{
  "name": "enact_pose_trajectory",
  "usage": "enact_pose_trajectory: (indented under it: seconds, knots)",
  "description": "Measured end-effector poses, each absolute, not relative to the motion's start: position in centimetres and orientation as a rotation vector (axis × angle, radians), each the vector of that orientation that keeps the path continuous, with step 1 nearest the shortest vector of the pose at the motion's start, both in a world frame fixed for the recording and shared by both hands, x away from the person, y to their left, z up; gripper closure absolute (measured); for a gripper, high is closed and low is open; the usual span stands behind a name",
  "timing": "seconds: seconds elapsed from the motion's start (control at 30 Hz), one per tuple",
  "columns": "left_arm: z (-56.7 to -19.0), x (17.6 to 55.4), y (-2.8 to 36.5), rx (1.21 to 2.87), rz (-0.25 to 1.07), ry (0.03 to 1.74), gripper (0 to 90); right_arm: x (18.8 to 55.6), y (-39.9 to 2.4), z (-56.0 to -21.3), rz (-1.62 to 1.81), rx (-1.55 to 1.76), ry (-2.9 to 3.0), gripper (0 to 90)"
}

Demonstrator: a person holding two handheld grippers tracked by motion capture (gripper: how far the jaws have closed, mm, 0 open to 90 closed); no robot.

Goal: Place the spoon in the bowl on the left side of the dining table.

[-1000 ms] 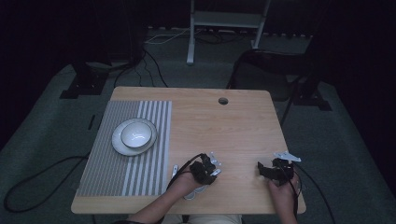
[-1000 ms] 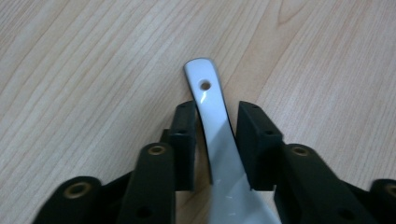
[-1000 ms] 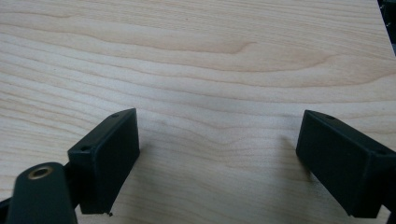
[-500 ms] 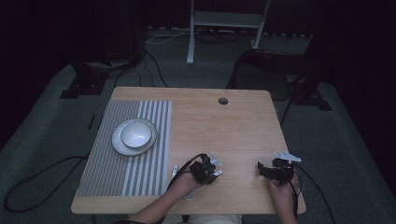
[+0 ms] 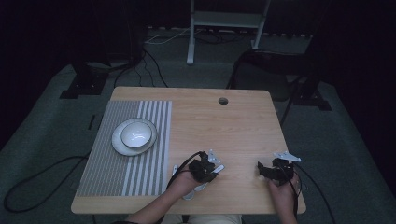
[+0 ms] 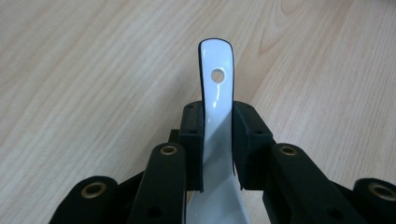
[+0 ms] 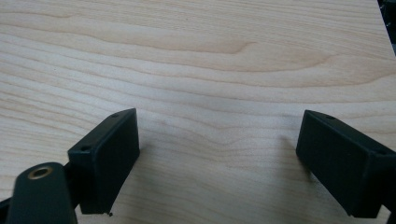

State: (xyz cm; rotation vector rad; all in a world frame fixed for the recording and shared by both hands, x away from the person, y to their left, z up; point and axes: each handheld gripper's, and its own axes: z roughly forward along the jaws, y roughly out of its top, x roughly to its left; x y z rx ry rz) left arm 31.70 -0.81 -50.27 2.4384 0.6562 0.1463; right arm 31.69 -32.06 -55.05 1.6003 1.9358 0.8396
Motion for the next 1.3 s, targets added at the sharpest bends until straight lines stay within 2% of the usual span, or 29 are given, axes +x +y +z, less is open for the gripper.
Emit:
enact_pose_trajectory:
  seconds: [0.63,0.7,1.3]
  knots:
    - [-48.0,31.6,0.3,2.374,0.168,0.657,76.3,31.7,-32.1,-55.0,0.84,1.6,1.936,12.6]
    - [-47.7,31.6,0.5,2.354,0.16,0.661,85.2,31.7,-32.1,-55.0,0.84,1.599,1.936,12.6]
    - [-45.6,31.7,2.2,2.291,0.185,0.654,85.5,31.7,-32.1,-55.0,0.839,1.599,1.936,12.6]
